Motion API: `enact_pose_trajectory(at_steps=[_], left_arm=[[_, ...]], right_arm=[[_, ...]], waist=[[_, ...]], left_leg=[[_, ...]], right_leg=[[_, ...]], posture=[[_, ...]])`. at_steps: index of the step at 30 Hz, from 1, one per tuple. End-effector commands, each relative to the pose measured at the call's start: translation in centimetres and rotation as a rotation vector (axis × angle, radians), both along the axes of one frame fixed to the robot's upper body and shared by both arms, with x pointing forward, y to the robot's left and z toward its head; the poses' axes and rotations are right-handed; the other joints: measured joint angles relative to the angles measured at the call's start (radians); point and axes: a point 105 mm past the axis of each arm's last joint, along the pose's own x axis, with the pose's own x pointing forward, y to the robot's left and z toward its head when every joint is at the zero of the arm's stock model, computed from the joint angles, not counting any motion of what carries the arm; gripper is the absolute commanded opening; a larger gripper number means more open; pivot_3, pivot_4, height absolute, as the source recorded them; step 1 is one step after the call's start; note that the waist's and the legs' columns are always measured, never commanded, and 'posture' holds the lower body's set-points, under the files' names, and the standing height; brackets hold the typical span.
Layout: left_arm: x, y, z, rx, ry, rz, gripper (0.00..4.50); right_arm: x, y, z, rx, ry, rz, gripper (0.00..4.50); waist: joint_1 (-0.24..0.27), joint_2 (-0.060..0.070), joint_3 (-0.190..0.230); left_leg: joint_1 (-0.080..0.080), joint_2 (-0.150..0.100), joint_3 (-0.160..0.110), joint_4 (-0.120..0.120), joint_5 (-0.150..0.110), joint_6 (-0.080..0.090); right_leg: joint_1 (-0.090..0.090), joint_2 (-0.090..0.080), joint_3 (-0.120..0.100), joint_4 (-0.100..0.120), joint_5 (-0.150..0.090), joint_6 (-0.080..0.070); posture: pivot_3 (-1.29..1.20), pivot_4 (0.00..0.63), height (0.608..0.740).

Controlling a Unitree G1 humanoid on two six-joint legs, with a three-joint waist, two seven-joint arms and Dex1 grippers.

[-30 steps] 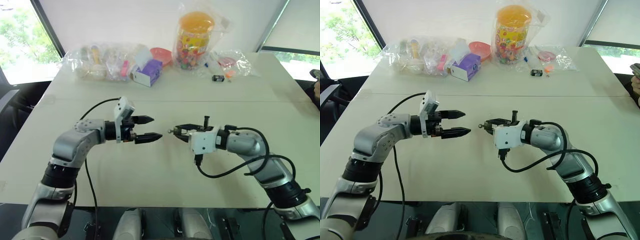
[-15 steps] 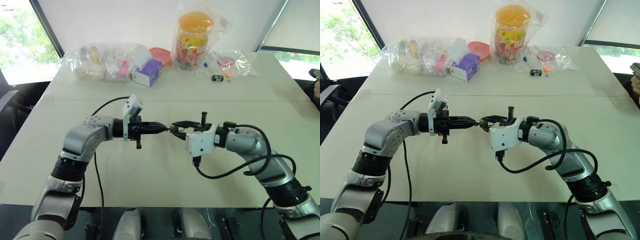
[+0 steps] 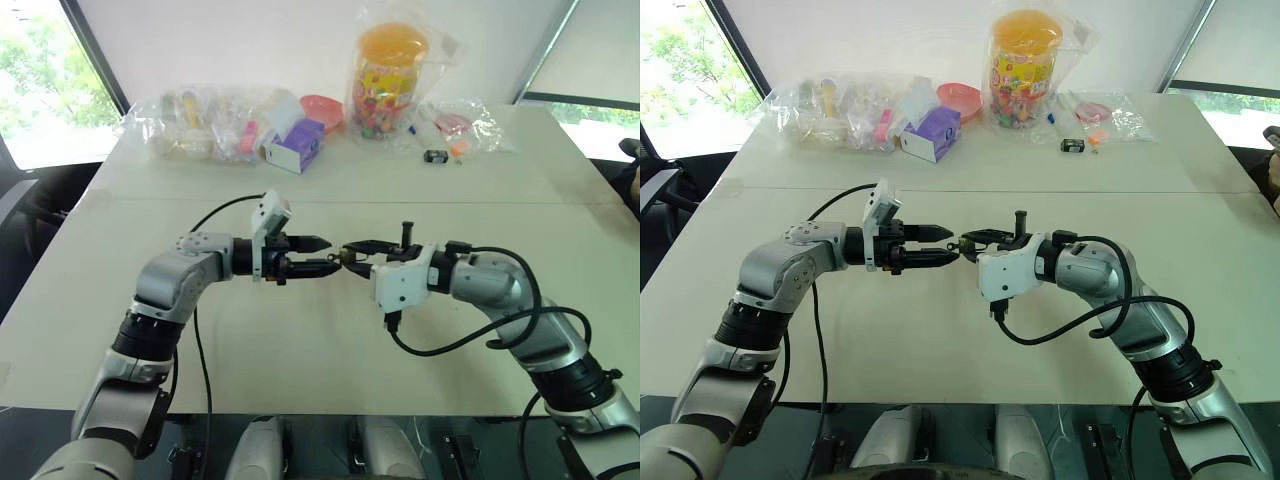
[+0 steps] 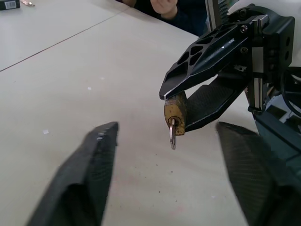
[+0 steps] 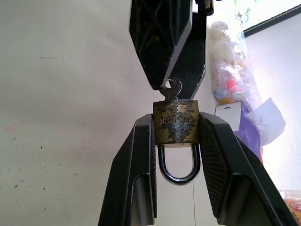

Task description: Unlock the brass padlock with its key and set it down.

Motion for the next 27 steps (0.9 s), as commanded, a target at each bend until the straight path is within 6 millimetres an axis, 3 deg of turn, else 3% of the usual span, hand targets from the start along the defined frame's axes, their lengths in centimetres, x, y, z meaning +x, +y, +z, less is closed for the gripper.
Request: enact_pose_trajectory(at_steps=[1,5,7,12,18,27], left_arm=[[0.3,-0.2,1.2,-0.006,-0.061,-0.001,3.57],[0.3,-0.2,1.3,-0.013,-0.060,-0.002,3.57],[0.3,-0.2,1.3,-0.015,-0.060,-0.003,2.77],[0.2,-0.1,1.3,-0.014,-0.061,-0.006,0.16],[-0.3,0.0,1.1,0.011,-0.080,-0.030,0.07],[-1.1,-0.3,0.6,0.059,-0.205,-0.063,0.07]], right_arm=[[-0.5,0.5,1.5,0.011,-0.056,0.030,0.69],[-0.5,0.5,1.4,0.008,-0.053,0.029,0.69],[-0.5,0.5,1.4,0.007,-0.051,0.029,0.69],[-0.4,0.5,1.4,0.004,-0.050,0.028,0.69],[-0.3,0.6,1.7,0.025,-0.033,0.027,0.69],[-0.8,1.1,2.4,0.145,0.125,0.016,0.69]], waist=[[0.000,0.000,0.000],[-0.001,0.000,0.000],[-0.001,0.000,0.000],[0.000,0.000,0.000],[-0.001,0.000,0.000],[0.001,0.000,0.000]], left_leg=[[0.000,0.000,0.000,0.000,0.000,0.000],[0.000,0.000,0.000,0.000,0.000,0.000],[0.000,0.000,0.000,0.000,0.000,0.000],[0.000,0.000,0.000,0.000,0.000,0.000],[0.000,0.000,0.000,0.000,0.000,0.000],[0.000,0.000,0.000,0.000,0.000,0.000]], right_leg=[[0.000,0.000,0.000,0.000,0.000,0.000],[0.000,0.000,0.000,0.000,0.000,0.000],[0.000,0.000,0.000,0.000,0.000,0.000],[0.000,0.000,0.000,0.000,0.000,0.000],[0.000,0.000,0.000,0.000,0.000,0.000],[0.000,-0.001,0.000,0.000,0.000,0.000]], posture=[[0.00,0.150,0.735],[0.00,0.150,0.735],[0.00,0.150,0.735],[0.00,0.150,0.735],[0.00,0.150,0.735],[0.00,0.150,0.735]])
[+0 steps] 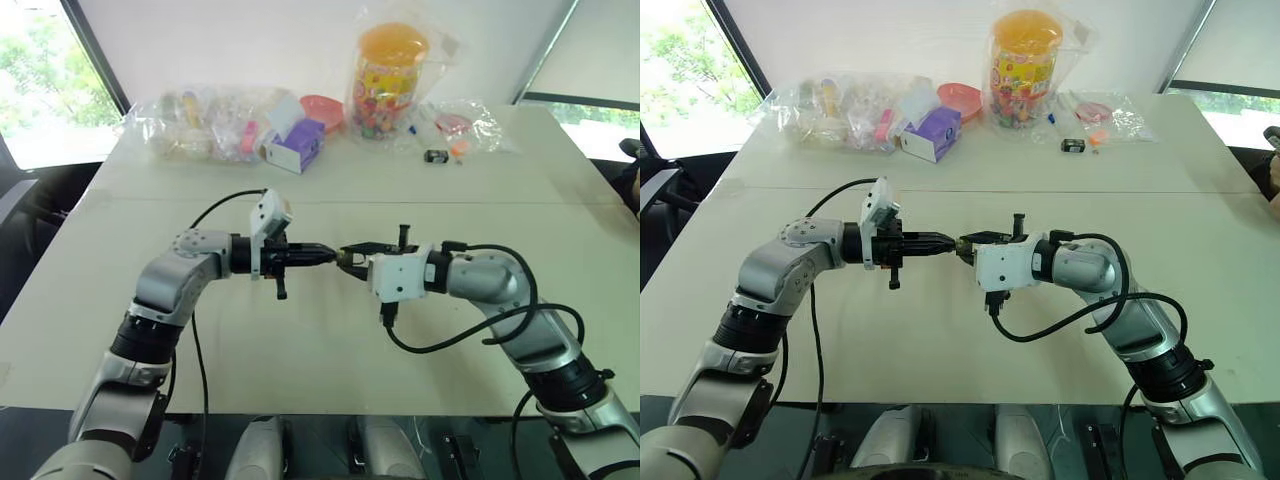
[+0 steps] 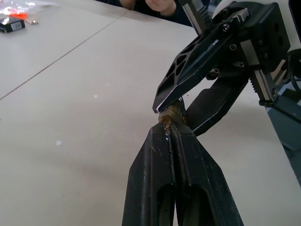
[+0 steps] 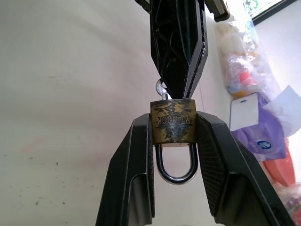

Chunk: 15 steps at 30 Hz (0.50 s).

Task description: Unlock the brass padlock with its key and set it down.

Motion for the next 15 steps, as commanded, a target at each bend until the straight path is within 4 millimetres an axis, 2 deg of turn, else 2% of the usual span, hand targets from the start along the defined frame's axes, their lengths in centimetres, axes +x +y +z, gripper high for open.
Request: enact_pose_trajectory(at_steps=[1,7,12,15], left_arm=[[-0.86,-0.60,0.20,0.010,-0.059,-0.043,0.07],[-1.00,-0.63,0.11,0.029,-0.217,-0.041,0.07],[-1.00,-0.57,0.20,0.052,-0.426,-0.045,0.07],[-1.21,-0.67,0.77,0.027,-0.514,-0.059,0.07]], right_arm=[[-0.73,0.71,2.61,0.072,-0.040,0.035,0.69],[-0.86,0.49,2.72,0.178,0.143,-0.010,0.69],[-0.86,0.09,2.81,0.244,0.298,-0.053,0.69],[-0.91,0.01,3.10,0.269,0.349,-0.062,0.69]], waist=[[0.000,0.000,0.000],[-0.001,0.000,0.000],[0.000,0.000,0.000],[0.000,0.000,0.000]], left_leg=[[0.000,0.000,0.000,0.000,0.000,0.000],[0.000,0.000,0.000,0.000,0.000,0.000],[0.000,0.000,0.000,0.000,0.000,0.000],[0.000,0.000,0.000,0.000,0.000,0.000]], right_leg=[[0.000,0.000,0.000,0.000,0.000,0.000],[0.000,0.000,0.000,0.000,0.000,0.000],[0.000,-0.001,0.000,0.000,0.000,0.000],[0.000,-0.001,0.000,0.000,0.000,0.000]], posture=[[0.00,0.150,0.735],[0.00,0.150,0.735],[0.00,0.150,0.735],[0.00,0.150,0.735]])
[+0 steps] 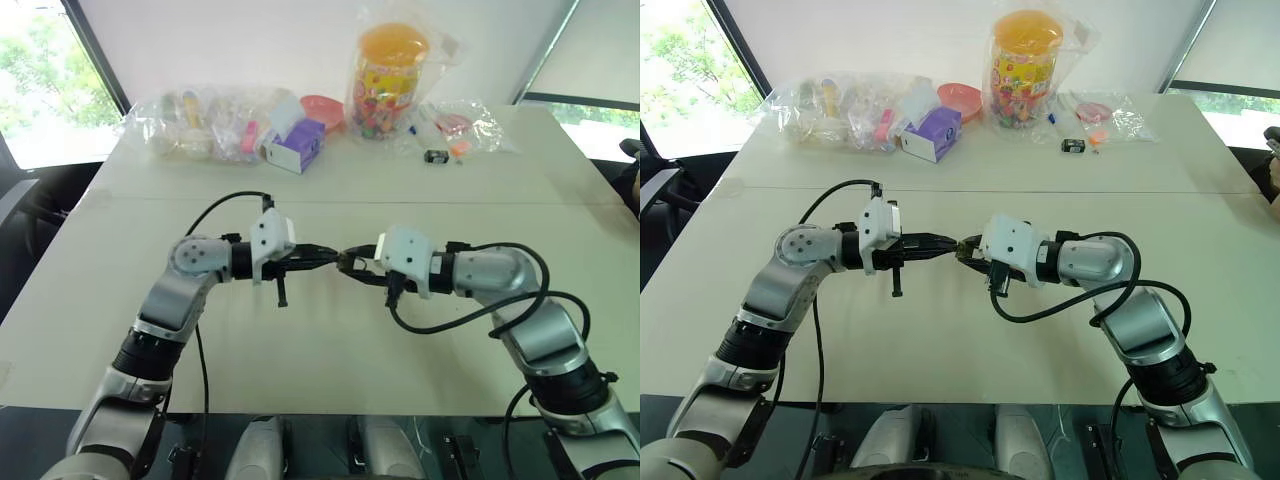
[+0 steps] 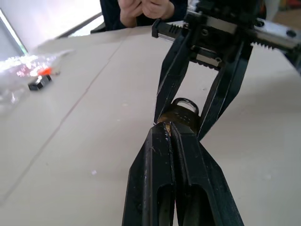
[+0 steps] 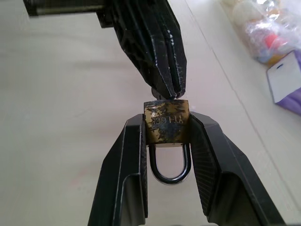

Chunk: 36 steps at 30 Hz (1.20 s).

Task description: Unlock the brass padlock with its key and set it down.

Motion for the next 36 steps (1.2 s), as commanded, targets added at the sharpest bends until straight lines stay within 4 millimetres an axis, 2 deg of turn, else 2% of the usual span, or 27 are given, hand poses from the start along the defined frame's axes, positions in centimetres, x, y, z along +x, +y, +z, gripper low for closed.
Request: enact_pose_trajectory(at_steps=[1,4,6,9,11,14,16,21,29,36], left_arm=[[-0.5,-0.4,0.7,-0.008,-0.120,-0.036,0.07],[-0.4,-0.4,0.7,-0.003,-0.132,-0.037,0.07],[-0.1,-0.2,0.4,-0.009,-0.050,-0.008,0.07],[0.3,0.1,-0.2,-0.046,0.169,0.037,0.07],[-0.1,0.5,-0.6,-0.078,0.383,0.038,0.07],[-0.5,0.7,-0.2,-0.163,0.612,0.018,0.95],[-0.3,0.6,0.3,-0.208,0.704,0.019,1.93],[0.0,0.3,0.6,-0.233,0.744,0.037,4.41],[1.9,1.0,2.6,-0.343,0.778,0.064,4.41],[1.7,0.9,3.1,-0.373,0.805,0.035,4.41]], right_arm=[[-0.5,0.3,2.9,0.072,-0.032,0.015,0.69],[-0.6,0.4,3.2,0.086,-0.023,0.010,0.69],[-0.5,0.5,3.6,0.078,-0.077,0.014,0.69],[0.1,0.5,4.3,0.036,-0.211,-0.003,0.69],[0.5,0.6,4.5,-0.041,-0.355,0.005,0.69],[0.6,0.9,4.4,-0.092,-0.458,0.034,0.69],[0.5,1.2,4.5,-0.098,-0.494,0.048,0.69],[0.2,1.4,4.0,-0.138,-0.527,0.085,0.69],[-0.2,1.6,3.3,-0.182,-0.551,0.121,0.69],[-0.2,1.6,3.1,-0.200,-0.562,0.125,0.69]], waist=[[0.000,0.000,0.000],[0.000,0.000,0.000],[0.000,0.000,0.000],[-0.002,0.000,0.000],[-0.003,0.000,0.000],[-0.007,0.001,0.000],[-0.005,0.000,0.001],[-0.001,0.000,0.001],[-0.002,0.000,0.001],[-0.002,0.000,0.001]], left_leg=[[0.000,0.000,0.000,0.000,0.000,0.000],[0.000,0.000,0.000,0.000,0.000,0.000],[0.000,0.000,0.000,0.000,0.000,0.000],[0.000,0.000,0.000,0.000,0.000,0.000],[0.000,0.000,0.000,0.000,0.000,0.000],[0.000,0.000,0.000,0.000,0.000,0.000],[0.000,0.000,0.000,0.000,0.000,0.000],[0.000,0.000,0.000,0.000,0.000,0.000],[0.000,0.000,0.000,0.000,0.000,0.000],[0.000,0.000,0.000,0.000,0.000,0.000]], right_leg=[[0.000,0.000,0.000,0.000,0.000,0.000],[0.000,0.000,0.000,0.000,0.000,0.000],[0.000,0.000,0.000,0.000,0.000,0.000],[0.000,0.001,0.000,0.000,0.000,0.000],[0.000,0.001,0.000,0.000,0.000,0.000],[0.000,0.002,0.000,0.000,0.000,0.000],[0.000,0.003,0.000,0.001,0.000,0.000],[0.000,0.001,0.000,0.001,0.000,0.000],[0.000,0.001,0.000,0.001,0.000,0.000],[0.000,0.001,0.000,0.001,0.000,0.000]], posture=[[0.00,0.150,0.735],[0.00,0.150,0.735],[0.00,0.150,0.735],[0.00,0.150,0.735],[0.00,0.150,0.735],[0.00,0.150,0.735],[0.00,0.150,0.735],[0.00,0.150,0.735],[0.00,0.150,0.735],[0.00,0.150,0.735]])
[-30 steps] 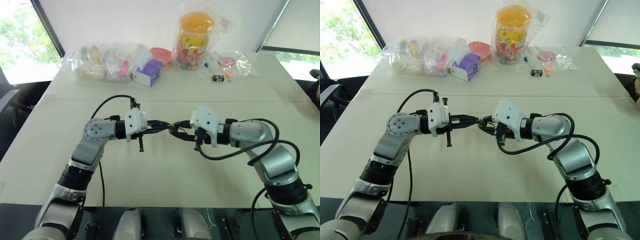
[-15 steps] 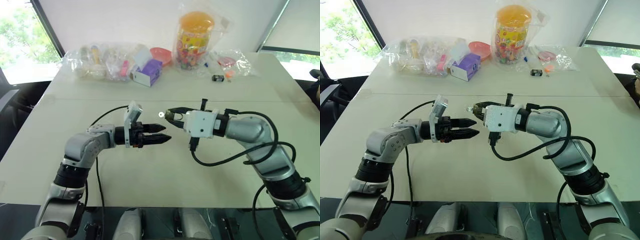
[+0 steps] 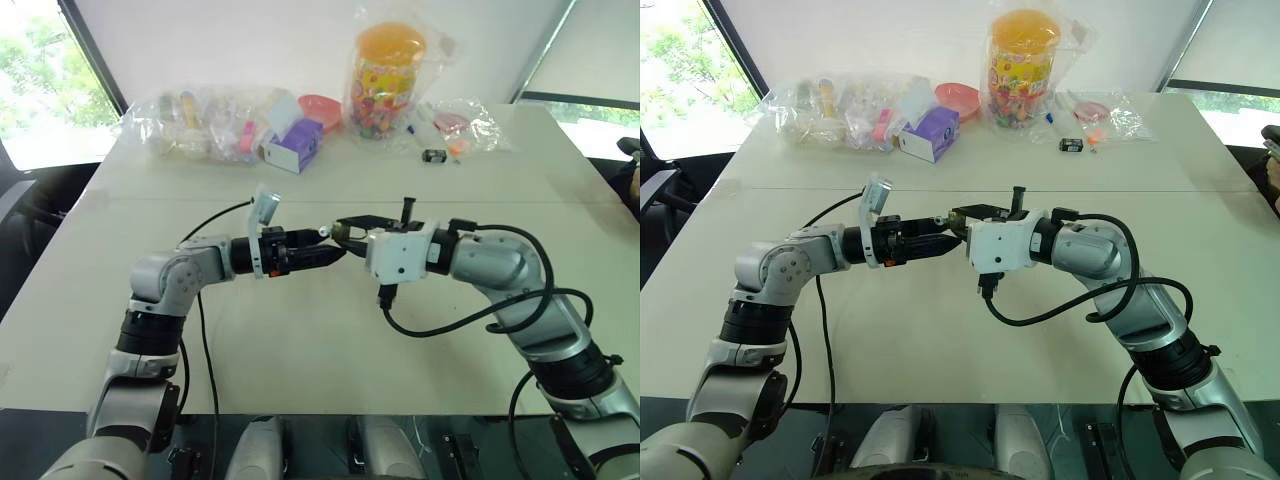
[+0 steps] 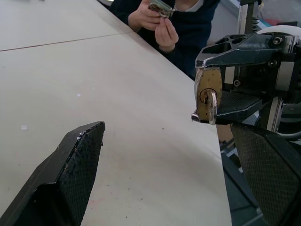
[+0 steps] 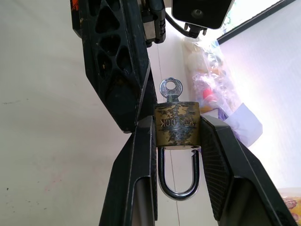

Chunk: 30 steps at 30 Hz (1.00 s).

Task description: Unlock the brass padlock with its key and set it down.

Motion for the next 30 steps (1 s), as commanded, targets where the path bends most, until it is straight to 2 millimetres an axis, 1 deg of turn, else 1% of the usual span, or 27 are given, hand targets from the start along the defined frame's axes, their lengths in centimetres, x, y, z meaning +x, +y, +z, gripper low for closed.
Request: enact_pose_trajectory(at_steps=[1,10,15,19,21,30], left_arm=[[0.2,0.8,3.2,-0.093,-0.060,0.007,4.41],[0.0,1.2,3.5,-0.098,-0.045,-0.011,4.41],[-0.4,0.7,2.6,-0.049,-0.056,-0.038,4.41],[-1.1,0.1,1.2,0.004,-0.070,-0.069,4.41],[-1.0,0.1,0.8,0.002,-0.064,-0.057,4.41],[-0.1,0.3,0.7,-0.005,-0.069,-0.024,4.41]], right_arm=[[-0.7,0.4,-0.4,-0.026,-0.006,0.040,0.69],[-0.6,0.1,-0.8,-0.054,-0.012,0.037,0.69],[-0.6,0.2,-0.7,-0.054,-0.015,0.040,0.69],[-0.6,0.2,-0.7,-0.054,-0.018,0.041,0.69],[-0.6,0.2,-0.6,-0.055,-0.019,0.041,0.69],[-0.6,0.1,-0.6,-0.056,-0.020,0.038,0.69]], waist=[[0.000,0.000,0.000],[0.000,-0.001,0.001],[0.000,-0.001,0.000],[0.000,-0.001,0.001],[0.000,-0.001,0.001],[0.000,-0.001,0.001]], left_leg=[[0.000,0.000,0.000,0.000,0.000,0.000],[0.000,0.000,0.000,0.000,0.000,0.000],[0.000,0.000,0.000,0.000,0.000,0.000],[0.000,0.000,0.000,0.000,0.000,0.000],[0.000,0.000,0.000,0.000,0.000,0.000],[0.000,0.000,0.000,0.000,0.000,0.000]], right_leg=[[0.000,0.000,0.000,0.000,0.000,0.000],[0.000,0.000,0.000,0.000,0.000,0.000],[0.000,0.000,0.000,0.000,0.000,0.000],[0.000,0.000,0.000,0.000,0.000,0.000],[0.000,0.000,0.000,0.000,0.000,0.000],[0.000,0.000,0.000,0.000,0.000,0.000]], posture=[[0.00,0.150,0.735],[0.00,0.150,0.735],[0.00,0.150,0.735],[0.00,0.150,0.735],[0.00,0.150,0.735],[0.00,0.150,0.735]])
